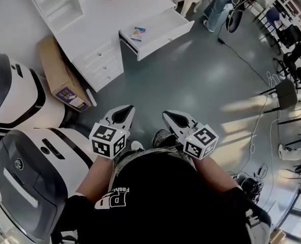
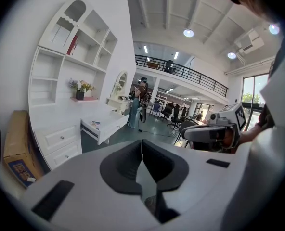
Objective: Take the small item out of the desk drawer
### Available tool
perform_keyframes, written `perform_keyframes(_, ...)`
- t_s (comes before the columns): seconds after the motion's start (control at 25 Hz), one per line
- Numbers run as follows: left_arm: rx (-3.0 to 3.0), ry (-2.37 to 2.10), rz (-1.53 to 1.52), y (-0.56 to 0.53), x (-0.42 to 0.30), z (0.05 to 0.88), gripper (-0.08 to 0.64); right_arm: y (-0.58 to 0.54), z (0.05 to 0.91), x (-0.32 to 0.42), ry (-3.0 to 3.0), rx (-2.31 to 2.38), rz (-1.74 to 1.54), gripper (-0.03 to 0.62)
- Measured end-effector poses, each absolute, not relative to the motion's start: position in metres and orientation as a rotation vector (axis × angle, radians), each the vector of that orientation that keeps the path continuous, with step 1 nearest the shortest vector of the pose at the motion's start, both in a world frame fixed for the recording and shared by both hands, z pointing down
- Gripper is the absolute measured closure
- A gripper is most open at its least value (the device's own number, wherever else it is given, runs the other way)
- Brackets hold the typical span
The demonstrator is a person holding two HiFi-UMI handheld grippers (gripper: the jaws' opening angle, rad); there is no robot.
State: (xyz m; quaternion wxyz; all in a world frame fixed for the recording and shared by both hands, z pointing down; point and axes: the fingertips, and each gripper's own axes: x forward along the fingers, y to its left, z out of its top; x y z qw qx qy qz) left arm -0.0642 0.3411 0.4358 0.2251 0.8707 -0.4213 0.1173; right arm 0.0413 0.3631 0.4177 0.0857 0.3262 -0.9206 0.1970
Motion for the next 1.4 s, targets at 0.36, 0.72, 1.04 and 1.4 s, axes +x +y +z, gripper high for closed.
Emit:
perform_keyframes(0.36,2.383,-1.178,0.325,0.332,-0.067,0.437,0.543,0.349,0.425,0.037,-2.738,0.952,0.638,0.583)
perform_keyframes(0.72,2.342,-1.231,0.340,0.312,-0.078,0.439,0.543,0.309,0.424,0.031,-2.772,0.941,0.705,0.583)
perform_keyframes(1.04,2.346,-1.214,0.368,0.267,-0.065,0.442,0.543,0.265,0.430,0.043,-2.763,0.966,0.722,0.583)
perform_keyframes(1.4,2.356,-1.181,0.400,0.193,-0.042,0.445,0.543,0.191,0.436,0.067,-2.752,1.007,0.745,0.583)
